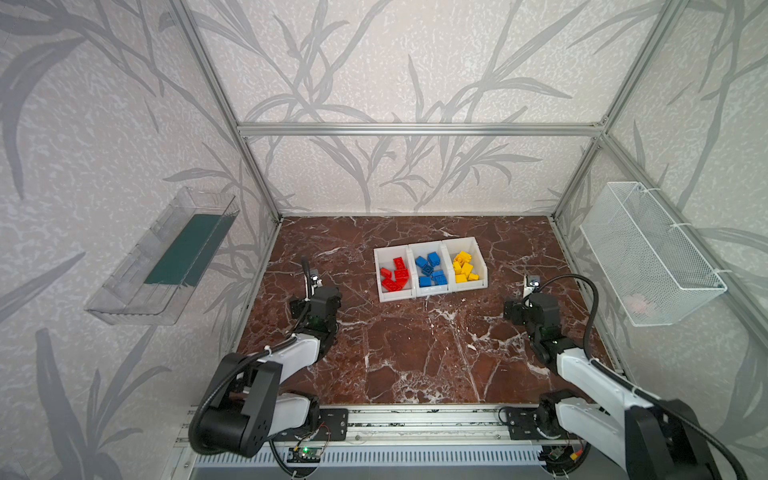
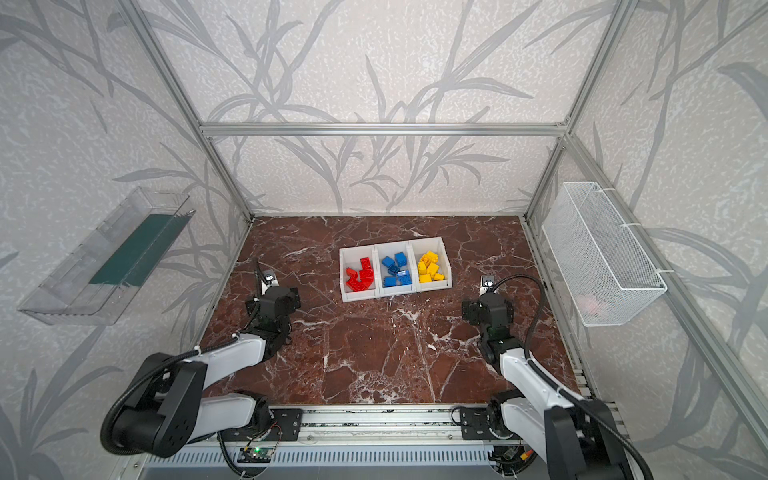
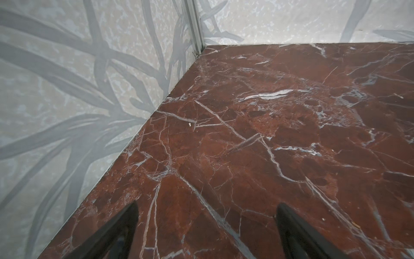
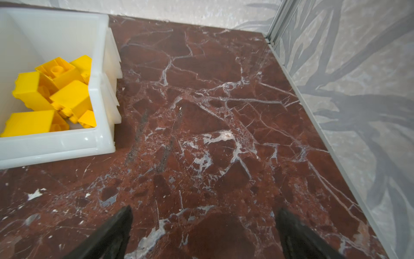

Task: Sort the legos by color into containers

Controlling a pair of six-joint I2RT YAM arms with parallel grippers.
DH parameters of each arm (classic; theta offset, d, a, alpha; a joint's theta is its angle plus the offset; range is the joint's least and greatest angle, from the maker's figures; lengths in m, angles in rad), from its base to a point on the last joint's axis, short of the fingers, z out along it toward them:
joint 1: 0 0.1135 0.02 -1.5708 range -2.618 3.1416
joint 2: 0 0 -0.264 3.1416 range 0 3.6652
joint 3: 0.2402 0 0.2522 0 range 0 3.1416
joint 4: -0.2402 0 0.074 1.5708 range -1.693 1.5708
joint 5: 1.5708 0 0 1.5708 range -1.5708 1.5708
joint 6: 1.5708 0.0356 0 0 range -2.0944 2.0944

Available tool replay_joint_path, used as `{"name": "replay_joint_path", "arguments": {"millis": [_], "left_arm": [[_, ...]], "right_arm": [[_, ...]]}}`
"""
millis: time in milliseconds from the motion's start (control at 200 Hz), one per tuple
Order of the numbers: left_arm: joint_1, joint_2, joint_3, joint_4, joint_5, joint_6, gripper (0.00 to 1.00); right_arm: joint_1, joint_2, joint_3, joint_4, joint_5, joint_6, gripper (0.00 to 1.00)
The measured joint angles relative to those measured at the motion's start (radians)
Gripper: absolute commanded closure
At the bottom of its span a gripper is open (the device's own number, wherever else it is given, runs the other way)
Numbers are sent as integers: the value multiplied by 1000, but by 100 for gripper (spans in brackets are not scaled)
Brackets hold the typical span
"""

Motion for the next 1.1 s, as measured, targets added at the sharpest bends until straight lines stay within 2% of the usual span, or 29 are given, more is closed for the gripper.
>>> {"name": "replay_joint_path", "arguments": {"millis": [115,215,370,555,1100], "left_arm": [[53,97,23,102,47,33,1],[117,184,36,203,128,37,1],[162,232,28,288,208,33,1],[162,234,27,346,248,32,1],[165,234,27,375,264,32,1]], "right_arm": [[-17,182,62,85,-14,-11,1],[-27,328,101,267,-47,-27,1],[-27,416,72,443,-81,-47,1],[-27,411,71,472,-90,-49,1],[-27,411,71,495,-93,-50,1]]}}
